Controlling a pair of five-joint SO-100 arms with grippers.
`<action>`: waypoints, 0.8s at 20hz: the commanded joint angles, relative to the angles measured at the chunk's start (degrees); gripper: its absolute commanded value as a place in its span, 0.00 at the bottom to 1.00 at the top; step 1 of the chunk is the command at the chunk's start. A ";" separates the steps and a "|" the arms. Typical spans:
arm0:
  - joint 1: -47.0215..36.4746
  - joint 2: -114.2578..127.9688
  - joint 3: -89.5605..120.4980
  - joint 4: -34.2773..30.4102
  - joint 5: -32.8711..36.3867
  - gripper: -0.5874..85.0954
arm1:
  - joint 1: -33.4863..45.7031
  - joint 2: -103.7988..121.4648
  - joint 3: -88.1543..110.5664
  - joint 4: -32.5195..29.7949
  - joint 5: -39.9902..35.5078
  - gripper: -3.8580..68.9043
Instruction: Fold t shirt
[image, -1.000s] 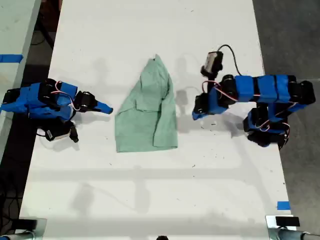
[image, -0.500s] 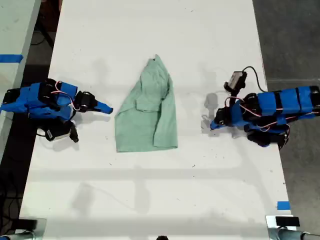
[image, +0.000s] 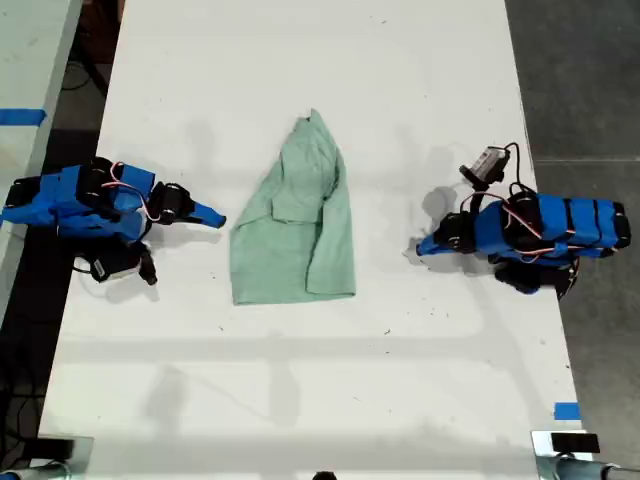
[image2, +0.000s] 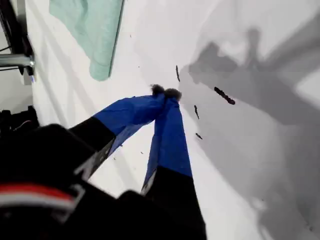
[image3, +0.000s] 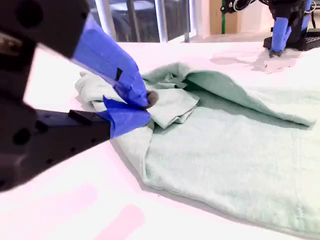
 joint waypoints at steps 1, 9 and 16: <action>0.35 0.35 -0.09 -0.35 -0.53 0.00 | 0.09 1.05 2.81 0.18 1.05 0.03; 0.09 0.35 -0.09 -0.35 -0.53 0.00 | 0.18 1.14 2.64 0.09 -1.49 0.02; 0.26 0.35 -0.09 -0.18 -1.23 0.01 | -0.53 1.23 2.64 0.09 -0.70 0.02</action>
